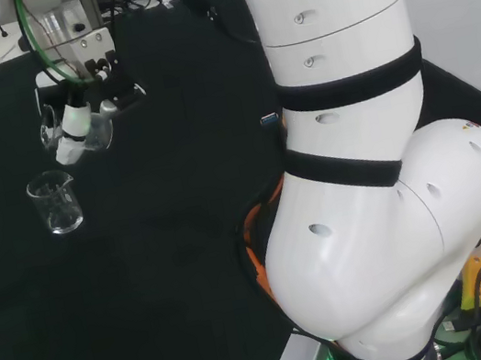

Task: Place the beaker back on the table.

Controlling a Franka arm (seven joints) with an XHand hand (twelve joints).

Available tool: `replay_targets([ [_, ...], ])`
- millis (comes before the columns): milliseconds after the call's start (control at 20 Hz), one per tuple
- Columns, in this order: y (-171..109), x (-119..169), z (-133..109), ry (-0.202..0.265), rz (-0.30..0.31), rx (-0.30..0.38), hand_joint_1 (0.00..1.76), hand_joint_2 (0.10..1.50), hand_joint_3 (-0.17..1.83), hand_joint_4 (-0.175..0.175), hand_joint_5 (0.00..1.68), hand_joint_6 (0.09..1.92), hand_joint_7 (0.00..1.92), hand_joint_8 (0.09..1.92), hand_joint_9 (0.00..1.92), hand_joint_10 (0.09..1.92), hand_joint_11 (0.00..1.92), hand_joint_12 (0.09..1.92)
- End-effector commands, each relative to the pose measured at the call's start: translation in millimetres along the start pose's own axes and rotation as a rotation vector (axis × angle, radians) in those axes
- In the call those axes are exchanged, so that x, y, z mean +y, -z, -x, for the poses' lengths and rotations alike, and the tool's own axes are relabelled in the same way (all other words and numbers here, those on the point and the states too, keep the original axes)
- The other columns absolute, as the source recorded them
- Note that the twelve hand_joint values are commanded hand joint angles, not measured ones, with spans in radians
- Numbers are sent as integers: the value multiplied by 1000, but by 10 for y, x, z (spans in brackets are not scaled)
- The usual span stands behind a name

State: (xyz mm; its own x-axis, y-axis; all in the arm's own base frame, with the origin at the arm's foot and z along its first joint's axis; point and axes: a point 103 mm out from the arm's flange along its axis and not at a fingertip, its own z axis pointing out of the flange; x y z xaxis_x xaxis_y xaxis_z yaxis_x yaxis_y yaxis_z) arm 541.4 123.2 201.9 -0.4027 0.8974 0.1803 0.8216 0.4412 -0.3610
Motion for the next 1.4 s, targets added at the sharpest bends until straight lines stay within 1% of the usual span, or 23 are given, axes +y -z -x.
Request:
replay_targets([
  [50,-20,9,180,15,12,78,1154,672,535,175,1435,311,1795,87,1684,87,914,1037],
  [200,-49,27,287,9,5,106,1155,672,535,175,1434,313,1795,87,1684,87,913,1039],
  [550,-199,59,572,0,24,187,1154,672,536,175,1433,315,1795,87,1683,87,911,1042],
  [650,-253,66,644,6,38,223,1154,671,536,175,1432,316,1795,87,1682,87,909,1042],
  [800,-329,60,738,24,84,307,1155,671,536,175,1432,317,1795,87,1681,87,908,1044],
  [850,-351,56,760,29,101,323,1155,671,537,175,1432,317,1793,87,1680,87,907,1044],
  [1050,-440,36,796,56,139,352,1155,670,538,175,1432,318,1784,87,1675,87,900,1046],
  [1150,-499,19,798,67,163,351,1155,669,538,175,1432,318,1783,87,1674,87,898,1047],
  [1400,-682,-4,830,81,173,352,1155,668,540,175,1433,317,1778,87,1670,87,898,1051],
])
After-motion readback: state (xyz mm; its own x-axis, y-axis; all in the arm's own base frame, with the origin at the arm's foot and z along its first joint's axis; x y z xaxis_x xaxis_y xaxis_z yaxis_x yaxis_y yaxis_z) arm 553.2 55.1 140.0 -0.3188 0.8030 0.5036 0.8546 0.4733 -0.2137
